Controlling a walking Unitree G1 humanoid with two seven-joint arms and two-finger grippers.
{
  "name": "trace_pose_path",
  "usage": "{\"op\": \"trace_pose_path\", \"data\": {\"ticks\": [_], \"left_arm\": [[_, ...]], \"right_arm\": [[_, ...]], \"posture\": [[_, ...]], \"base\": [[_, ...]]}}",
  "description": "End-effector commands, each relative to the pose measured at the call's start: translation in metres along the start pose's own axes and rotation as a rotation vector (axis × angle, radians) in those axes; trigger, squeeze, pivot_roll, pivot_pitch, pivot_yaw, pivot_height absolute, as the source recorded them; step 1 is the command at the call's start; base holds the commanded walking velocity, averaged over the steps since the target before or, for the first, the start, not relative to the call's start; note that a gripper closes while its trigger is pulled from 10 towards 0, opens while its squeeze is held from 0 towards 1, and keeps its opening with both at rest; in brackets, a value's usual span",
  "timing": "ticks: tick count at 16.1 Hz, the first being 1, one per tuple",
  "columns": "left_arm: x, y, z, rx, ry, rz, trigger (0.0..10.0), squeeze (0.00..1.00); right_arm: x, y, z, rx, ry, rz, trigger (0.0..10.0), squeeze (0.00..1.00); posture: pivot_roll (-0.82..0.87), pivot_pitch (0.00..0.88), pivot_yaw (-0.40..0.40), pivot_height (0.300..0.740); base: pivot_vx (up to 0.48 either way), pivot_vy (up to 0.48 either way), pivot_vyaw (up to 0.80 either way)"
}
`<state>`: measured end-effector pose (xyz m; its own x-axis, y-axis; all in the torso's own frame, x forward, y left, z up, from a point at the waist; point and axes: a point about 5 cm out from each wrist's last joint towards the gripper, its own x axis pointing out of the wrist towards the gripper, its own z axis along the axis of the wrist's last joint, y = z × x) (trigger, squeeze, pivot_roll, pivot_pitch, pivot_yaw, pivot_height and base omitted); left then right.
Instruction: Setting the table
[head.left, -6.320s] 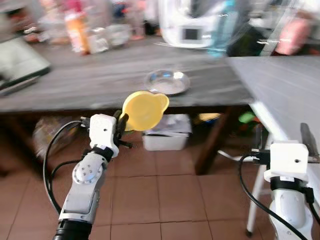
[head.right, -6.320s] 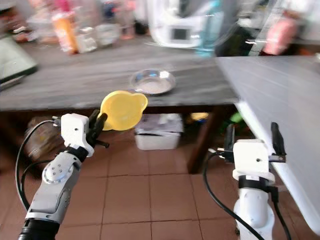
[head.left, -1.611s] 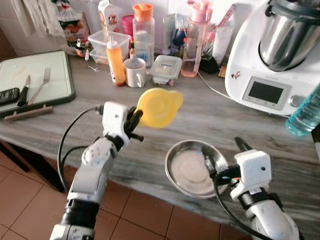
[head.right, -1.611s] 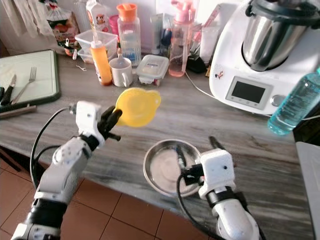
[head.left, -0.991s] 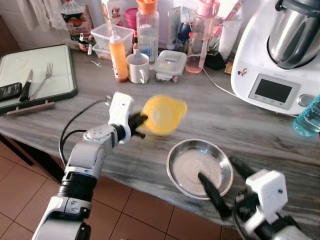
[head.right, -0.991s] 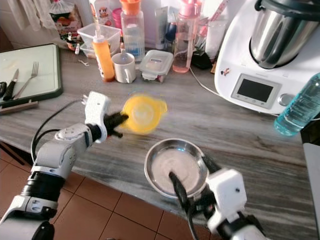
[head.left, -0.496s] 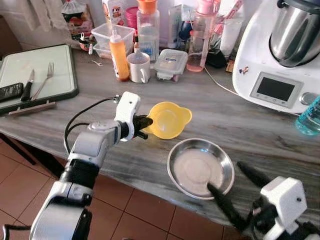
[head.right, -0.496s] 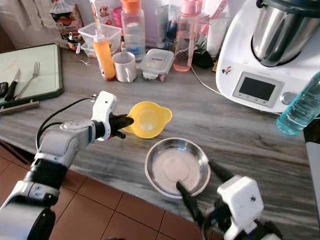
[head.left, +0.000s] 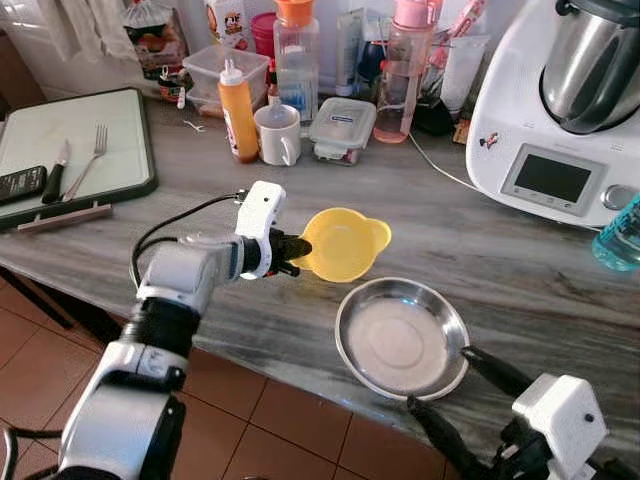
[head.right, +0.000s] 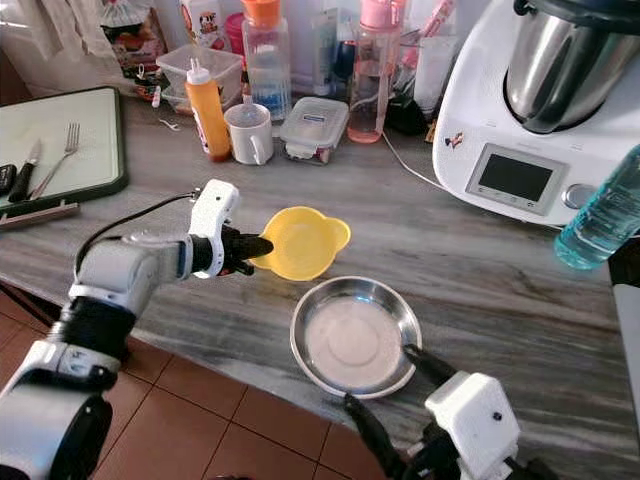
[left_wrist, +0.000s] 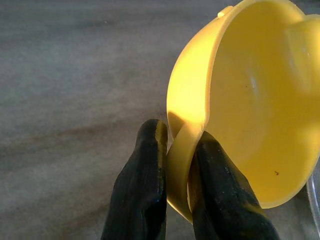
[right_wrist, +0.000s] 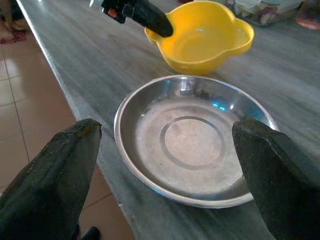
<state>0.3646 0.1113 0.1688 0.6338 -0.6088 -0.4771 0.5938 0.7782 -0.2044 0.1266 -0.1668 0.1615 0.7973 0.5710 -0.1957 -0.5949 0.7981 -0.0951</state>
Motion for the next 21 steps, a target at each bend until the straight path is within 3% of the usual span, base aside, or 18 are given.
{"op": "trace_pose_path", "data": {"ticks": [1, 5, 6, 7, 8, 9, 15, 21], "left_arm": [[0.0, 0.002, -0.009, -0.023, 0.084, 0.001, 10.0, 0.0], [-0.004, 0.002, -0.007, 0.006, 0.122, -0.029, 10.0, 0.0], [-0.005, 0.002, -0.006, 0.016, 0.132, -0.042, 10.0, 0.47], [-0.006, 0.002, -0.007, 0.017, 0.138, -0.042, 10.0, 0.64], [-0.006, 0.002, -0.007, 0.016, 0.14, -0.043, 10.0, 0.64], [-0.006, 0.002, -0.009, 0.022, 0.151, -0.044, 10.0, 1.0], [-0.005, 0.001, -0.001, 0.029, 0.102, -0.03, 10.0, 1.0], [-0.009, -0.002, 0.017, 0.061, 0.034, -0.032, 10.0, 1.0]], "right_arm": [[0.0, 0.004, 0.002, -0.024, 0.001, 0.029, 10.0, 0.0], [0.003, 0.009, 0.002, -0.035, 0.007, 0.052, 10.0, 0.0], [0.005, 0.014, 0.006, -0.046, 0.006, 0.066, 10.0, 0.0], [0.009, 0.018, 0.011, -0.048, -0.007, 0.072, 10.0, 0.0], [0.01, 0.019, 0.014, -0.05, -0.014, 0.074, 10.0, 0.0], [0.016, 0.022, 0.024, -0.061, -0.037, 0.083, 10.0, 0.0], [0.026, 0.007, 0.045, -0.101, -0.07, 0.096, 10.0, 0.0], [0.032, 0.013, 0.049, -0.088, -0.077, 0.134, 10.0, 0.0]], "posture": [[0.03, 0.12, 0.02, 0.74], [0.03, 0.12, 0.02, 0.74], [0.04, 0.119, 0.021, 0.74], [0.04, 0.118, 0.022, 0.74], [0.04, 0.118, 0.022, 0.74], [0.05, 0.118, 0.025, 0.74], [0.05, 0.117, 0.024, 0.74], [0.06, 0.116, 0.021, 0.74]], "base": [[0.0, 0.0, 0.0], [0.0, 0.0, 0.0], [0.0, 0.0, 0.0], [0.0, 0.0, 0.0], [0.0, 0.0, 0.0], [0.0, 0.0, 0.0], [0.0, 0.0, 0.0], [0.0, 0.0, 0.0]]}}
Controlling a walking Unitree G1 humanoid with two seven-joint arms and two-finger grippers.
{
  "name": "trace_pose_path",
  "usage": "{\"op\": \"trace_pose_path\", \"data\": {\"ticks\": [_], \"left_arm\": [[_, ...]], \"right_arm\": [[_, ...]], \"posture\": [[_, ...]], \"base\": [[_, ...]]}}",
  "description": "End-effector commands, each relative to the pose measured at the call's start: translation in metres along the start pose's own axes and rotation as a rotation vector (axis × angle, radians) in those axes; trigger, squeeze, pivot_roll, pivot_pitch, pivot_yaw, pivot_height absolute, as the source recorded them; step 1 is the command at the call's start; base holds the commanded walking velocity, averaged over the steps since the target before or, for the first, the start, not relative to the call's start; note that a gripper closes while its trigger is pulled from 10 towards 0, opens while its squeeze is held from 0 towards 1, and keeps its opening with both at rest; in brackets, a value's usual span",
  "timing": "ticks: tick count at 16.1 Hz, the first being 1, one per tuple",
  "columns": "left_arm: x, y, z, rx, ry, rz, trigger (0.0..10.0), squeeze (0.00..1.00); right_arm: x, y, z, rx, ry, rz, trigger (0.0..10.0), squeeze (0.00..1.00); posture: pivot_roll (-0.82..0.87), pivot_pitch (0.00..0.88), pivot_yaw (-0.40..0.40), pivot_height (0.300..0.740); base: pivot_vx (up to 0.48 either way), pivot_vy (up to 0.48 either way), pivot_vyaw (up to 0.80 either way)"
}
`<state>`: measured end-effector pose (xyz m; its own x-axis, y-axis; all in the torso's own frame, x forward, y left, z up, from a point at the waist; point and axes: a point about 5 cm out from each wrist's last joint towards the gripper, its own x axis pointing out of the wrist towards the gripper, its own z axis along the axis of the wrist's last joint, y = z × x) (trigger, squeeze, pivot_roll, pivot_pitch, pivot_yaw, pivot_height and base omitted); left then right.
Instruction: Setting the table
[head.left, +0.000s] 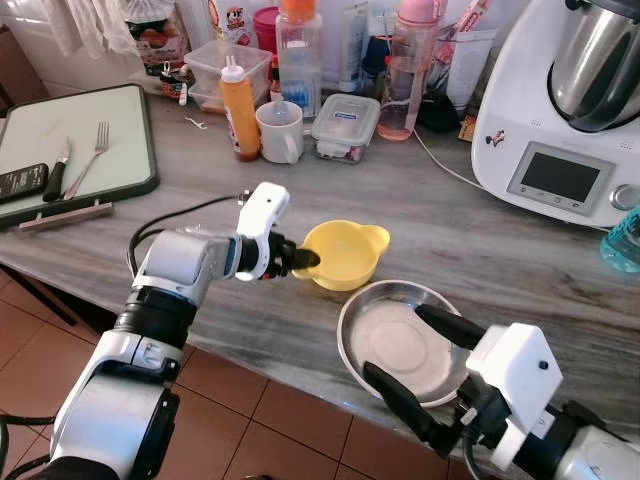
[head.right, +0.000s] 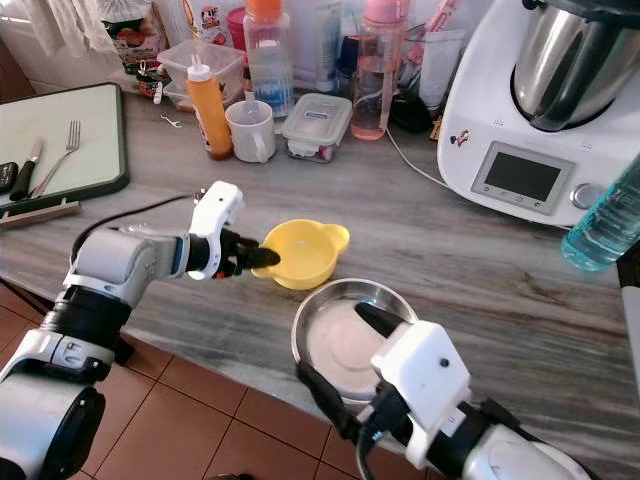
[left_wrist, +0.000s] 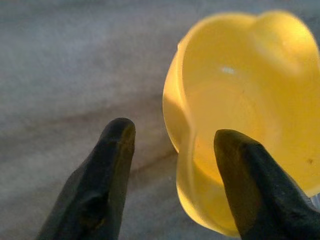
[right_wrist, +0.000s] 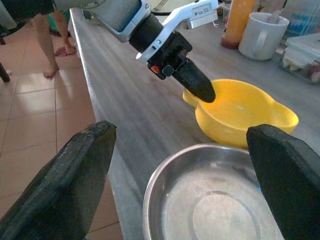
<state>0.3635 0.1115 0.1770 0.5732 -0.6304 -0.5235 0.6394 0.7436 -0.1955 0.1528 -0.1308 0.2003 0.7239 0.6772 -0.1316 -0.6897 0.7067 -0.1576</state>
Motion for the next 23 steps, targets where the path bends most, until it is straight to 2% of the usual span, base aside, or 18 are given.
{"op": "trace_pose_path", "data": {"ticks": [1, 4, 9, 12, 18, 19, 20, 21, 22, 23], "left_arm": [[-0.007, 0.001, 0.014, 0.03, -0.046, 0.018, 10.0, 1.0], [-0.009, 0.0, 0.021, 0.047, -0.081, 0.03, 10.0, 1.0], [-0.014, 0.001, 0.032, 0.043, -0.152, 0.052, 10.0, 1.0], [-0.02, 0.003, 0.044, 0.001, -0.276, 0.063, 10.0, 1.0], [-0.037, 0.011, 0.051, -0.09, -0.523, 0.129, 10.0, 1.0], [-0.044, 0.013, 0.052, -0.086, -0.623, 0.17, 10.0, 1.0], [-0.054, 0.019, 0.046, -0.076, -0.714, 0.261, 10.0, 1.0], [-0.055, 0.02, 0.044, -0.07, -0.723, 0.271, 10.0, 1.0], [-0.056, 0.02, 0.036, -0.02, -0.735, 0.309, 10.0, 1.0], [-0.056, 0.024, 0.019, -0.041, -0.748, 0.363, 10.0, 1.0]], "right_arm": [[-0.002, 0.002, 0.0, 0.0, 0.025, 0.007, 10.0, 0.0], [-0.005, 0.002, -0.009, 0.012, 0.072, -0.01, 10.0, 0.0], [-0.002, 0.012, -0.022, 0.026, 0.1, -0.001, 10.0, 0.0], [-0.003, 0.005, -0.028, 0.014, 0.1, -0.006, 10.0, 0.0], [-0.002, 0.006, -0.04, 0.004, 0.085, -0.044, 10.0, 0.0], [-0.001, 0.002, -0.037, -0.029, 0.059, -0.118, 10.0, 0.0], [0.004, -0.006, -0.029, -0.068, -0.007, -0.243, 10.0, 0.0], [0.005, -0.009, -0.028, -0.072, -0.017, -0.271, 10.0, 0.0], [0.004, -0.018, -0.027, -0.082, -0.043, -0.364, 10.0, 0.0], [0.001, -0.028, -0.032, -0.078, -0.066, -0.468, 10.0, 0.0]], "posture": [[0.06, 0.116, 0.02, 0.74], [0.06, 0.117, 0.02, 0.74], [0.07, 0.12, 0.017, 0.74], [0.08, 0.119, 0.011, 0.74], [0.1, 0.119, -0.005, 0.74], [0.1, 0.119, -0.01, 0.74], [0.1, 0.119, -0.015, 0.74], [0.1, 0.119, -0.015, 0.74], [0.12, 0.122, -0.026, 0.74], [0.13, 0.121, -0.027, 0.74]], "base": [[0.0, 0.0, 0.0], [0.0, 0.0, 0.0], [0.0, 0.0, 0.0], [0.0, 0.0, 0.0], [0.0, 0.0, 0.0], [0.0, 0.0, 0.0], [0.0, 0.0, 0.0], [0.0, 0.0, 0.0], [0.0, 0.0, 0.0], [0.0, 0.0, 0.0]]}}
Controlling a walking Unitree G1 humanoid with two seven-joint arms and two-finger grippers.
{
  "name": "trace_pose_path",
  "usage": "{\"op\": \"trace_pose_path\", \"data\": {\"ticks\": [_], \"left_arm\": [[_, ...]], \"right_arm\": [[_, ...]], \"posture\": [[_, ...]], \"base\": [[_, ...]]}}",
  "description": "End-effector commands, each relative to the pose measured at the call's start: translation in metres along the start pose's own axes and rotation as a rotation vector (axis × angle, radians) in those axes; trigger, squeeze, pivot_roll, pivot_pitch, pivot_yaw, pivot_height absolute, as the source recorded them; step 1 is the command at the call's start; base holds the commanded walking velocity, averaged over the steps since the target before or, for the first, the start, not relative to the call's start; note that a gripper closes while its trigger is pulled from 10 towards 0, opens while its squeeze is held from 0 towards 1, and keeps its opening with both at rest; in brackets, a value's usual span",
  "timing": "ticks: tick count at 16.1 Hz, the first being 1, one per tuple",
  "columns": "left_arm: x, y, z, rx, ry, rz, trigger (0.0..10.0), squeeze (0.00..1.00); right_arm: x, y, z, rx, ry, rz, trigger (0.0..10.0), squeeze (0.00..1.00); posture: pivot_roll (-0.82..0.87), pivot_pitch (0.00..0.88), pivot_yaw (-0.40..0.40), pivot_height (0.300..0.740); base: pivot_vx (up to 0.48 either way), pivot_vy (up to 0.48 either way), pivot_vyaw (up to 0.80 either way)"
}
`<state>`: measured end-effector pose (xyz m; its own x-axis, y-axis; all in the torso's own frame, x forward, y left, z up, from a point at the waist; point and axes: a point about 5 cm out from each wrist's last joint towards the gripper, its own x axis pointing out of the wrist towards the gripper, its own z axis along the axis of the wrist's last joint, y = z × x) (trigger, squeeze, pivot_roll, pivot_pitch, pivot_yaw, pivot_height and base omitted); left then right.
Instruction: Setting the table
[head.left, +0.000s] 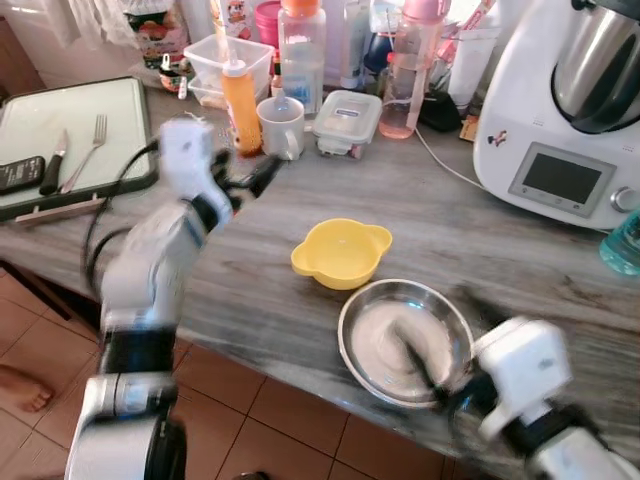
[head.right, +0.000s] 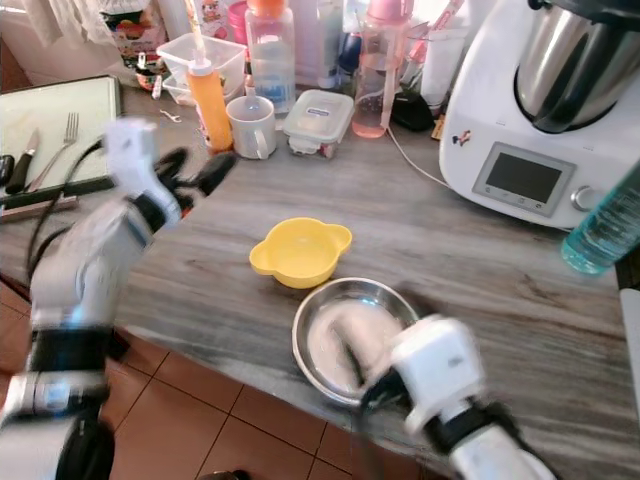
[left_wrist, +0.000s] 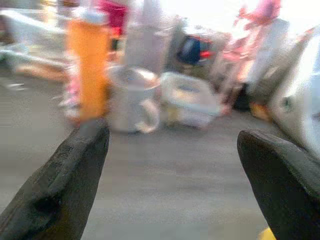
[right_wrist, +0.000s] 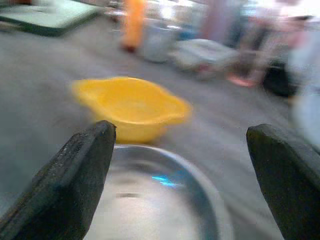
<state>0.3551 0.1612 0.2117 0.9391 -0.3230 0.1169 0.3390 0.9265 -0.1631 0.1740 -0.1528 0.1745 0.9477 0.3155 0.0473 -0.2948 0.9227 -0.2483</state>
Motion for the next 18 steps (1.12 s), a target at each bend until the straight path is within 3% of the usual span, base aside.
{"op": "trace_pose_path", "data": {"ticks": [1, 2, 5, 7, 9, 14, 15, 16, 18], "left_arm": [[-0.008, -0.001, -0.009, 0.057, -0.012, 0.024, 10.0, 1.0], [-0.01, -0.002, -0.012, 0.064, -0.013, 0.028, 10.0, 1.0], [-0.032, -0.004, -0.038, 0.137, 0.015, 0.069, 10.0, 1.0], [-0.037, 0.0, -0.043, 0.147, 0.02, 0.109, 10.0, 1.0], [-0.049, 0.004, -0.048, 0.178, 0.014, 0.167, 10.0, 1.0], [-0.061, 0.008, -0.055, 0.236, 0.031, 0.209, 10.0, 1.0], [-0.059, 0.006, -0.054, 0.219, 0.022, 0.21, 10.0, 0.87], [-0.058, 0.005, -0.053, 0.182, 0.015, 0.212, 10.0, 0.0], [-0.059, 0.004, -0.054, 0.218, 0.017, 0.207, 10.0, 0.0]], "right_arm": [[-0.002, -0.008, -0.009, -0.035, 0.012, -0.077, 10.0, 0.0], [-0.002, -0.008, -0.01, -0.039, 0.011, -0.088, 10.0, 0.0], [0.002, -0.022, -0.025, -0.118, 0.0, -0.273, 10.0, 0.0], [0.002, -0.024, -0.027, -0.149, -0.009, -0.298, 10.0, 0.0], [0.001, -0.032, -0.026, -0.201, -0.025, -0.401, 10.0, 0.0], [0.004, -0.035, -0.025, -0.2, -0.047, -0.468, 10.0, 0.0], [0.005, -0.033, -0.026, -0.182, -0.043, -0.467, 10.0, 0.0], [0.007, -0.032, -0.026, -0.187, -0.039, -0.463, 10.0, 0.0], [0.008, -0.031, -0.025, -0.174, -0.043, -0.466, 10.0, 0.0]], "posture": [[0.13, 0.12, -0.027, 0.74], [0.13, 0.12, -0.027, 0.74], [0.14, 0.114, -0.023, 0.74], [0.14, 0.112, -0.023, 0.74], [0.14, 0.109, -0.024, 0.74], [0.14, 0.099, -0.029, 0.74], [0.14, 0.099, -0.03, 0.74], [0.14, 0.097, -0.031, 0.74], [0.14, 0.097, -0.029, 0.74]], "base": [[0.0, 0.0, 0.0], [0.0, 0.0, 0.0], [0.0, 0.0, 0.0], [0.0, 0.0, 0.0], [0.0, 0.0, 0.0], [0.0, 0.0, 0.0], [0.0, 0.0, 0.0], [0.0, 0.0, -0.51], [0.0, 0.0, -0.77]]}}
